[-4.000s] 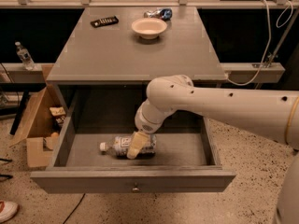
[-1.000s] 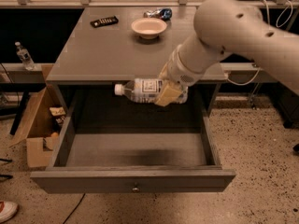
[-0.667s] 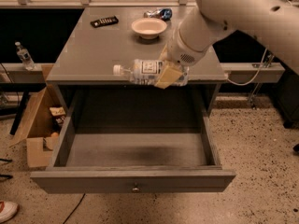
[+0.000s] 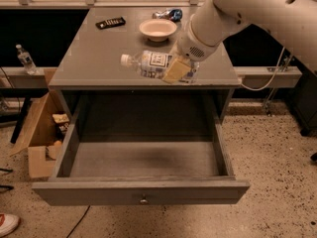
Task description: Pick blue plastic bottle from top drawer and place on counter
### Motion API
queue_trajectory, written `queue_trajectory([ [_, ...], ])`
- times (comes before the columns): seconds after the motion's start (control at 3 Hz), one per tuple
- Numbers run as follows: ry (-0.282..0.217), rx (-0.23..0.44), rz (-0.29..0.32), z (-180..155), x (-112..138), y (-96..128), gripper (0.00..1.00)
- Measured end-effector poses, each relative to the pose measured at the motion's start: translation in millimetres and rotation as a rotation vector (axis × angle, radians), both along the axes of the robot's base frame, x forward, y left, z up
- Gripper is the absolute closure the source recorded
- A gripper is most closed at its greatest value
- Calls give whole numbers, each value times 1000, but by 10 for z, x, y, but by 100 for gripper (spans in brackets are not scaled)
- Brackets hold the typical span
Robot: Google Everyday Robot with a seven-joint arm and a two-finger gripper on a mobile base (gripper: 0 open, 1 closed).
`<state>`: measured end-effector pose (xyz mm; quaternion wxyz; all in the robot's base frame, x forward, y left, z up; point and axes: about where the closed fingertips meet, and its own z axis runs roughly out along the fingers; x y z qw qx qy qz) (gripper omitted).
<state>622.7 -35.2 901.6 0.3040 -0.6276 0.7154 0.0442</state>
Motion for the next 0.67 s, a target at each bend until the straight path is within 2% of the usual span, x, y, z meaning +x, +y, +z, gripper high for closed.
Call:
queue_trajectory([
  [0.33, 4, -2, -23, -17, 56, 5, 100],
  [0.67, 45, 5, -87, -136, 477, 48, 100],
])
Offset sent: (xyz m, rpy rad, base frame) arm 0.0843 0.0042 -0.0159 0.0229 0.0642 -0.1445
